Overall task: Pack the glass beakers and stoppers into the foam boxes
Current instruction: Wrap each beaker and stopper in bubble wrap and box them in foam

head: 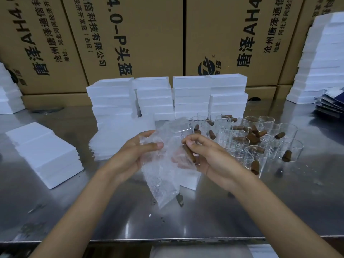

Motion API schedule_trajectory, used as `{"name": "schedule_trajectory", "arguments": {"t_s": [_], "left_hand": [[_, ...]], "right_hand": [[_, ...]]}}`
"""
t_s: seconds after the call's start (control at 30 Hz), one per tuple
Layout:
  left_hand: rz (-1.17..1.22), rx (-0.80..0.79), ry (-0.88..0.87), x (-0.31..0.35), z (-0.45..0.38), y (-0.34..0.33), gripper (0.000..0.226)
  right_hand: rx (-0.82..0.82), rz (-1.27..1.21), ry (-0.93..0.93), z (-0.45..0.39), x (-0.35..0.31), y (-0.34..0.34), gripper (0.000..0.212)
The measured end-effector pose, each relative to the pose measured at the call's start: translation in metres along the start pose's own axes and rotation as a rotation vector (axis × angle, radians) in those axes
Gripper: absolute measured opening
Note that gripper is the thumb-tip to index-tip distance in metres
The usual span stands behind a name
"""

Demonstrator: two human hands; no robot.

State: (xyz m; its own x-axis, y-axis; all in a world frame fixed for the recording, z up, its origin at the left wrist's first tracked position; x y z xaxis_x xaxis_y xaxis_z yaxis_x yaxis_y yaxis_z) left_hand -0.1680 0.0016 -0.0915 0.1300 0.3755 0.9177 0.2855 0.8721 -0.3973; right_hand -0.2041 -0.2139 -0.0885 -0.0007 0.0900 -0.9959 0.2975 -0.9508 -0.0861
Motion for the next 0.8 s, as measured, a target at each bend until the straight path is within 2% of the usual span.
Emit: {"name": "schedule_trajectory", "arguments": {"t_s": [0.1, 0.23, 0.3, 0.4, 0.47, 0.53, 0.63, 0.7, 0.8], "left_hand": [[-0.032, 0.023, -0.001, -0.003, -0.002, -0.003, 0.068], [-0.149, 0.051, 0.003, -0.005, -0.002, -0.007, 0.065], [-0.175, 0.037, 0.008, -0.007, -0.001, -0.009, 0.063], [-0.187, -0.009, 0.008, -0.008, 0.000, -0.010, 0.054], [-0.198, -0.044, 0.032, -0.009, 0.000, -0.014, 0.053], [-0.253, -0.058, 0.044, -0.009, -0.001, -0.019, 0.056], [-0.452, -0.029, 0.000, -0.001, 0.001, -0.026, 0.060], [-0.607, -0.074, -0.030, 0.008, 0.004, -0.030, 0.059], [-0.716, -0.154, -0.106, 0.020, 0.009, -0.039, 0.045]], "right_hand": [[0.034, 0.068, -0.013, -0.001, 0.007, 0.000, 0.008], [-0.031, 0.085, -0.020, 0.004, 0.007, 0.000, 0.016], [-0.024, 0.174, -0.010, 0.007, 0.005, 0.002, 0.023], [-0.026, 0.414, 0.034, 0.010, 0.003, 0.006, 0.018], [-0.047, 0.522, 0.058, 0.011, 0.003, 0.005, 0.046], [-0.071, 0.606, 0.082, 0.014, 0.001, 0.002, 0.059], [-0.085, 0.728, 0.092, 0.014, -0.005, 0.001, 0.043], [-0.123, 0.754, 0.075, 0.015, -0.008, 0.003, 0.033], [-0.158, 0.767, 0.059, 0.016, -0.016, 0.005, 0.034]]}}
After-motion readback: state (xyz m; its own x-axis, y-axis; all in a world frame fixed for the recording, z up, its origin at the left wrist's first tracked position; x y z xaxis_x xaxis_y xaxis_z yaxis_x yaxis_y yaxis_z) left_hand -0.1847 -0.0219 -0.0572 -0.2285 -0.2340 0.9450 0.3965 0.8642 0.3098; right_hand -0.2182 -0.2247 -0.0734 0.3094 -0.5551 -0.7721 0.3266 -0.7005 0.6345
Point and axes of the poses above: each hand's wrist, its own z-axis away from the middle knuckle, its own y-axis out of the back of the hand, x = y × z, the point moved 1 cm from there along -z, towards the middle knuckle, and after that the axes turned 11 degrees about z, right-handed, at the moved point
